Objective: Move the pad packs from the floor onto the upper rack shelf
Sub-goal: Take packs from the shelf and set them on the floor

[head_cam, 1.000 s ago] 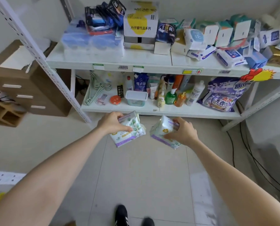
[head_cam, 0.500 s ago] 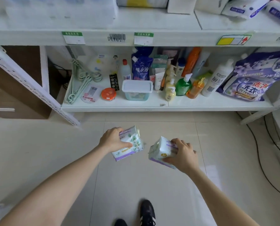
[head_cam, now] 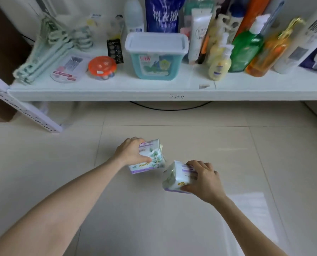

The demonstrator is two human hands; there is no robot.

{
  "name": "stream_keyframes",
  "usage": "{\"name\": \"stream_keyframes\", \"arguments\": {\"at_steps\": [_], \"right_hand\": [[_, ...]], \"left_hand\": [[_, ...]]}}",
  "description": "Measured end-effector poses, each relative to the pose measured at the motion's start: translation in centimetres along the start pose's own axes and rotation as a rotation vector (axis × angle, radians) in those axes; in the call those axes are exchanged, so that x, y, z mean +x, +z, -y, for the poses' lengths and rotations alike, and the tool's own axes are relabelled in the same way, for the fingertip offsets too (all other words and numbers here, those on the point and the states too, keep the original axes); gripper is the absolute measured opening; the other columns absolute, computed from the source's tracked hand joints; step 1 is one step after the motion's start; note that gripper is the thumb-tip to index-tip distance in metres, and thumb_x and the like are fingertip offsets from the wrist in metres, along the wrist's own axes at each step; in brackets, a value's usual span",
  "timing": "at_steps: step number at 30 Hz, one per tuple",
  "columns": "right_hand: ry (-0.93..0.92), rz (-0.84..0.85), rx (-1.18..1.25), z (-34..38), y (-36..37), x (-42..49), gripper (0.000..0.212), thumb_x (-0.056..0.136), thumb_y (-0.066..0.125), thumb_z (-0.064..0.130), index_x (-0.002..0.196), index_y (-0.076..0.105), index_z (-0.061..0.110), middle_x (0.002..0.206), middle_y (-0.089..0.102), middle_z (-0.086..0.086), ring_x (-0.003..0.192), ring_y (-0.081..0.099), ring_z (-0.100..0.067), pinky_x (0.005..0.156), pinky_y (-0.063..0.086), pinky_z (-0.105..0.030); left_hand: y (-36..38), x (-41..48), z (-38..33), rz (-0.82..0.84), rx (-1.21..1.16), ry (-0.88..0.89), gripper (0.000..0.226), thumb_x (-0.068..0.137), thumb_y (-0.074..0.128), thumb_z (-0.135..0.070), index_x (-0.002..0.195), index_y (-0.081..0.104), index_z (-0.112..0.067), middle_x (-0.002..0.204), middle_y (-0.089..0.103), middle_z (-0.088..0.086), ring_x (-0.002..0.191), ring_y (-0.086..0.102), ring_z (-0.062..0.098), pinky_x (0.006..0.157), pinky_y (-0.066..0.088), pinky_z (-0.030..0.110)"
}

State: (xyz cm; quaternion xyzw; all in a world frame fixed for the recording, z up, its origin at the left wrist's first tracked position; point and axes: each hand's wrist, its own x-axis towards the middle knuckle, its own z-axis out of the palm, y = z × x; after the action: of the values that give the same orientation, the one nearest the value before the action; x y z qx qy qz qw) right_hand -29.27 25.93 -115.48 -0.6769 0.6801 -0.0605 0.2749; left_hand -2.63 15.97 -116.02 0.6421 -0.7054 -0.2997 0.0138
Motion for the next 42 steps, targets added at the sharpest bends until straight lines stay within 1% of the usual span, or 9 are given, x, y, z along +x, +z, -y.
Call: {"name": "stream_keyframes", "arguments": {"at_steps": [7,13,17,20,23,25,28,33,42], "right_hand": [[-0.091,-0.047,-0.105,-3.5,8.0,3.3,0.072,0.059,0.075,0.056,0.123,0.052,0.035,0.122,0.055,0.017,0.116,0.045,-0.016,0.091,0.034,-0.033],[-0.157,-0.112,-0.174,-3.9,12.1,5.2,0.073,0.047,0.079,0.052,0.114,0.059,0.030,0.112,0.061,0.012,0.106,0.055,-0.023,0.087,0.041,-0.040],[-0.237,-0.183,-0.222,-3.6,14.2,5.7,0.076,0.038,0.082,0.049,0.108,0.063,0.027,0.106,0.063,0.009,0.099,0.060,-0.025,0.084,0.045,-0.043],[-0.258,-0.233,-0.165,-3.6,15.0,5.4,0.084,0.047,0.078,0.051,0.123,0.055,0.023,0.122,0.058,0.000,0.113,0.055,-0.026,0.094,0.041,-0.043],[-0.123,-0.278,0.009,-4.5,15.6,4.5,0.101,0.055,0.065,0.066,0.139,0.042,0.015,0.139,0.046,-0.010,0.127,0.040,-0.028,0.101,0.037,-0.042],[-0.017,-0.274,0.184,-4.9,15.7,3.6,0.114,0.056,0.075,0.063,0.146,0.031,0.010,0.144,0.040,-0.008,0.131,0.036,-0.025,0.103,0.036,-0.036],[0.110,-0.180,0.459,-4.6,15.6,3.1,0.119,0.058,0.090,0.037,0.151,0.020,0.013,0.139,0.034,0.008,0.120,0.039,-0.001,0.091,0.035,-0.014],[0.075,-0.135,0.548,-2.9,16.7,4.3,0.119,0.059,0.091,0.031,0.151,0.018,0.013,0.131,0.030,0.016,0.106,0.028,0.022,0.081,0.025,0.008],[0.023,-0.118,0.557,-0.6,17.6,4.8,0.112,0.058,0.088,0.024,0.149,0.023,0.019,0.131,0.036,0.012,0.100,0.031,0.029,0.077,0.031,0.007]], "left_hand": [[6.6,4.9,3.2,-0.001,0.058,0.083,0.064,0.064,0.079,-0.052,0.120,0.059,-0.031,0.117,0.058,-0.010,0.111,0.052,0.016,0.086,0.048,0.033],[8.8,7.7,4.5,-0.030,-0.036,0.135,0.055,0.072,0.082,-0.032,0.121,0.063,-0.016,0.119,0.064,0.000,0.112,0.057,0.021,0.091,0.043,0.026],[9.6,8.3,5.5,-0.035,-0.205,0.043,0.069,0.068,0.086,-0.032,0.129,0.059,-0.015,0.127,0.061,0.001,0.119,0.054,0.017,0.096,0.037,0.021],[10.5,8.2,6.8,-0.015,-0.397,-0.098,0.075,0.065,0.088,-0.037,0.131,0.057,-0.020,0.123,0.061,-0.006,0.115,0.056,0.013,0.097,0.043,0.025],[11.7,7.5,7.9,0.034,-0.668,-0.159,0.051,0.069,0.085,-0.033,0.115,0.066,-0.023,0.106,0.072,-0.009,0.103,0.067,0.013,0.085,0.053,0.028],[12.2,6.8,7.9,0.040,-0.770,-0.168,0.036,0.076,0.081,-0.028,0.109,0.069,-0.024,0.102,0.074,-0.009,0.098,0.069,0.012,0.083,0.056,0.030],[12.8,6.2,7.5,0.035,-0.854,-0.226,0.035,0.078,0.080,-0.026,0.110,0.067,-0.020,0.104,0.073,-0.006,0.096,0.070,0.012,0.086,0.057,0.034],[13.2,6.3,6.9,0.089,-0.895,-0.282,0.041,0.075,0.081,-0.033,0.111,0.065,-0.022,0.109,0.071,-0.005,0.096,0.070,0.014,0.088,0.057,0.041],[12.9,6.5,6.9,0.108,-0.894,-0.289,0.037,0.076,0.081,-0.028,0.110,0.067,-0.021,0.107,0.073,-0.004,0.094,0.071,0.015,0.089,0.057,0.042]]}}
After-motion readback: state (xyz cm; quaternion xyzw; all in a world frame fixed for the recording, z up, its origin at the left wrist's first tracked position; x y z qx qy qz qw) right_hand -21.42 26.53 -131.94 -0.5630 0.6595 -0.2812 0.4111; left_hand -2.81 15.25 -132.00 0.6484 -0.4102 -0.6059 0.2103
